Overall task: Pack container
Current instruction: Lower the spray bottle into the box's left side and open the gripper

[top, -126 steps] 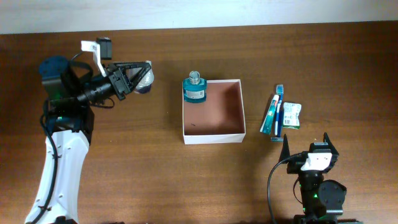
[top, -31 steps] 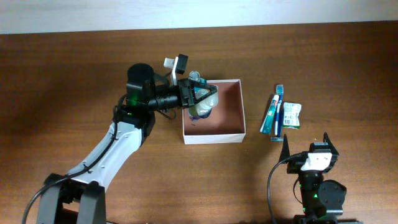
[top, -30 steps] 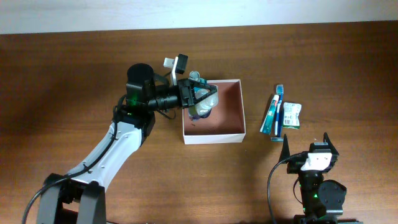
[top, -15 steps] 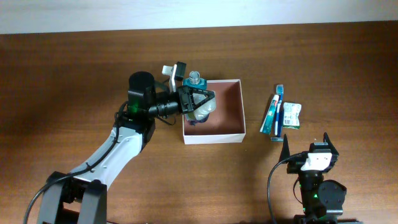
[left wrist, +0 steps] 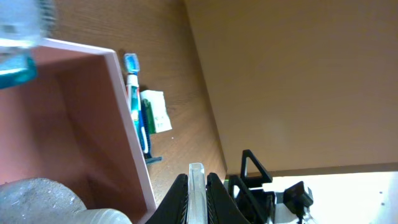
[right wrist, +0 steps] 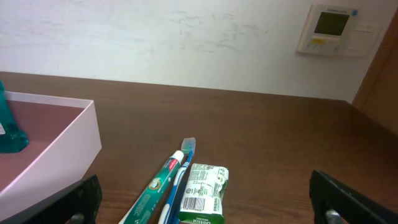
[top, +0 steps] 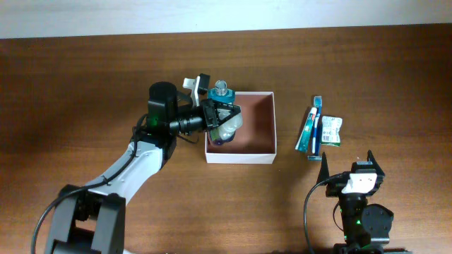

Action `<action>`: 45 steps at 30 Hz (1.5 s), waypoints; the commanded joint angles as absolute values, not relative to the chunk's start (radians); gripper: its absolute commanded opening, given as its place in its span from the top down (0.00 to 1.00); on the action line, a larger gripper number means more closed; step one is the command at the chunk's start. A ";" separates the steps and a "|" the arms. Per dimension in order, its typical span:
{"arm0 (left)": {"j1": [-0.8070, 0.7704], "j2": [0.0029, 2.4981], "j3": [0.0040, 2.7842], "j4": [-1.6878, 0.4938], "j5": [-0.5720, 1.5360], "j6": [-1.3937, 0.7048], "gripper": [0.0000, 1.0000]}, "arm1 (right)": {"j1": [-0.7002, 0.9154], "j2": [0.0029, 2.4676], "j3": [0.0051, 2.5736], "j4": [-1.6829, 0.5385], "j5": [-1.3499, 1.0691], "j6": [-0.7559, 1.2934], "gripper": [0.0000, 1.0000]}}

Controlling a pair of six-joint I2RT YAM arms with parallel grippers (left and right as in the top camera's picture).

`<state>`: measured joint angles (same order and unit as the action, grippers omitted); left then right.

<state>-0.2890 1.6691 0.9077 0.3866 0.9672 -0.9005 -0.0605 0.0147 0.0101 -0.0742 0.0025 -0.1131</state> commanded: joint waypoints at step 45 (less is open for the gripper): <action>-0.151 1.679 0.910 0.191 1.023 -0.704 0.73 | -0.066 0.007 0.006 -0.080 0.000 -0.116 0.02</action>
